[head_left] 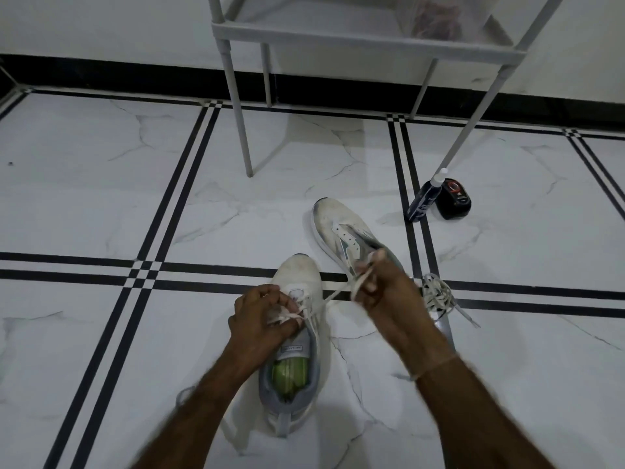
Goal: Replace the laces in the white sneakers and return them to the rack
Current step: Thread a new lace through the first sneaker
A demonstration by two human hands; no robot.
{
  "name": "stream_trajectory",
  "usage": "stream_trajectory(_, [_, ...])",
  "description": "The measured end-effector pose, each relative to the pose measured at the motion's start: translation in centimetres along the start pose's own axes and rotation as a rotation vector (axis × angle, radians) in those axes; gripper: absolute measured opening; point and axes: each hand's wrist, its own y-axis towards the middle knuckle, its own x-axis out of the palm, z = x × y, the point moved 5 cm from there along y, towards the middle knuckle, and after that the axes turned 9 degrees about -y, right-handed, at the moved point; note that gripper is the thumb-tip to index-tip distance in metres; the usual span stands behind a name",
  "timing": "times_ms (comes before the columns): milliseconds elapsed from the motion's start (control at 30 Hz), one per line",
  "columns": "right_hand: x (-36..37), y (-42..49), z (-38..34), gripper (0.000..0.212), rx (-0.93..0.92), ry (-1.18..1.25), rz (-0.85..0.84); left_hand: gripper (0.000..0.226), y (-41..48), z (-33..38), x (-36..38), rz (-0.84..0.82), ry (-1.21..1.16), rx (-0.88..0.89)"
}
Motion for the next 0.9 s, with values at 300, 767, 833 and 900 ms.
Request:
stream_trajectory(300, [1.5, 0.9, 6.0, 0.027, -0.155, -1.474, -0.249, 0.053, -0.4, -0.6, 0.2, 0.109, -0.108, 0.013])
stream_trajectory(767, [0.6, 1.4, 5.0, 0.034, -0.296, -1.434, -0.169, 0.041, -1.6, 0.2, -0.2, 0.055, -0.083, 0.015])
stream_trajectory(833, [0.6, 1.1, 5.0, 0.035, -0.284, -1.215, -0.107, 0.035, -1.6, 0.4, -0.3, 0.072, -0.066, 0.028])
stream_trajectory(900, [0.8, 0.6, 4.7, 0.032, -0.229, -1.047, -0.043, 0.032, -1.6, 0.7, -0.4, 0.082, -0.081, 0.039])
